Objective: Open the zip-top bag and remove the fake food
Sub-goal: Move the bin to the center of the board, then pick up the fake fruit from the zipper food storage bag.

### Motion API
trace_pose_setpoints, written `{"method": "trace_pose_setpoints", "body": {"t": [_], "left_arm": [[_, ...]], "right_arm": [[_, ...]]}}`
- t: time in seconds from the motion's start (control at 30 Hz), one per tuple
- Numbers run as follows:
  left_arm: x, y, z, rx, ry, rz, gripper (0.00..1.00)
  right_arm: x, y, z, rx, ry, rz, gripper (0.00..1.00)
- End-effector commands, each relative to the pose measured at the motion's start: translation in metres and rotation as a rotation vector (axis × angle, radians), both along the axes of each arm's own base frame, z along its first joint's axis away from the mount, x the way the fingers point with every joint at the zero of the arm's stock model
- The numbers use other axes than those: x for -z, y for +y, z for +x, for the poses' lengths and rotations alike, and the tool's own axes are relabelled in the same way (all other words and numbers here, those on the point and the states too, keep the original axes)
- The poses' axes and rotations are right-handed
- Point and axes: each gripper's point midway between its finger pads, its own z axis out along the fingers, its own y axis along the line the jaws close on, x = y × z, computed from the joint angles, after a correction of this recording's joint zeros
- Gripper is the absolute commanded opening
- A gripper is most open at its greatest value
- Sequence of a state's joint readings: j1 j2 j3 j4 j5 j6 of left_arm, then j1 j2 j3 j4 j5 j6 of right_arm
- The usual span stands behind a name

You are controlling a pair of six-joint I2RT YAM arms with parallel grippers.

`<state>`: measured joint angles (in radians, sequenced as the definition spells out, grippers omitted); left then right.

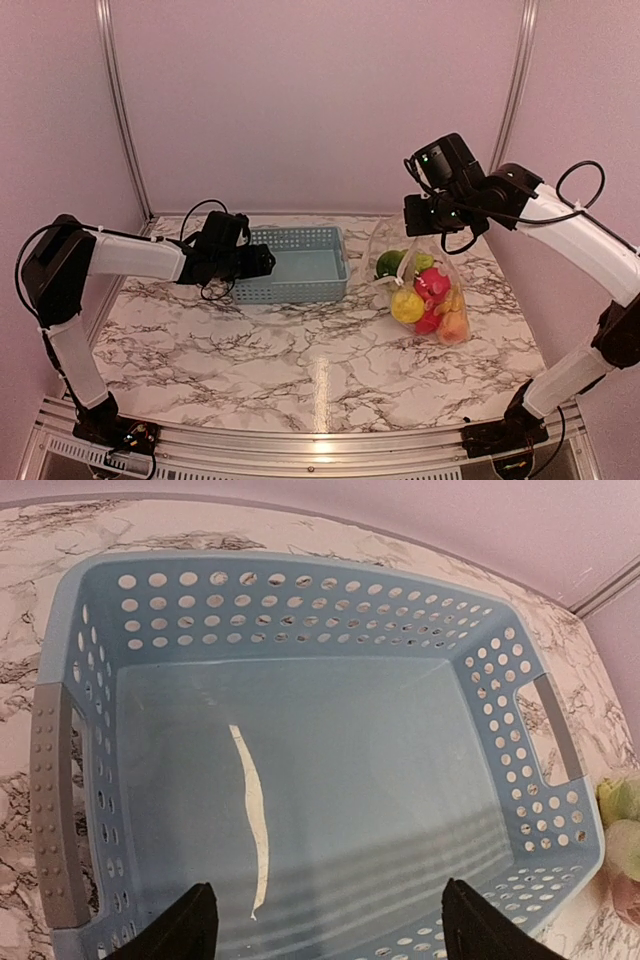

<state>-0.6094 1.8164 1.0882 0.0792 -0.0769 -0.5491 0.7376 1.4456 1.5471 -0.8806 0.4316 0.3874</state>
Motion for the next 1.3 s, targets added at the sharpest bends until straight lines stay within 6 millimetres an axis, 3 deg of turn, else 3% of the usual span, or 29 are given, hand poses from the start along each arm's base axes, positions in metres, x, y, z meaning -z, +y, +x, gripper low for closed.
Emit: {"method": "trace_pose_setpoints", "body": {"t": [0.0, 0.37, 0.53, 0.7, 0.93, 1.1, 1.27], "left_arm": [[-0.01, 0.017, -0.005, -0.014, -0.025, 0.047, 0.8], [-0.015, 0.05, -0.008, -0.045, -0.021, 0.084, 0.81], [-0.047, 0.033, -0.006, 0.043, -0.09, 0.041, 0.8], [-0.096, -0.001, -0.017, 0.172, -0.19, -0.022, 0.8], [-0.154, -0.084, -0.07, 0.449, -0.343, -0.046, 0.8], [-0.167, -0.135, -0.098, 0.603, -0.384, -0.099, 0.75], [-0.158, -0.18, -0.115, 0.699, -0.355, -0.138, 0.7]], "right_arm": [[-0.002, 0.017, 0.004, -0.033, -0.015, 0.018, 0.0], [0.01, 0.032, 0.005, -0.061, 0.007, 0.021, 0.0], [0.014, 0.037, 0.006, -0.07, 0.015, 0.021, 0.0], [0.019, 0.046, 0.004, -0.095, 0.022, 0.038, 0.0], [0.019, 0.067, 0.0, -0.146, 0.031, 0.076, 0.0], [0.017, 0.077, -0.005, -0.163, 0.029, 0.101, 0.0], [0.013, 0.084, -0.011, -0.177, 0.032, 0.139, 0.0]]}}
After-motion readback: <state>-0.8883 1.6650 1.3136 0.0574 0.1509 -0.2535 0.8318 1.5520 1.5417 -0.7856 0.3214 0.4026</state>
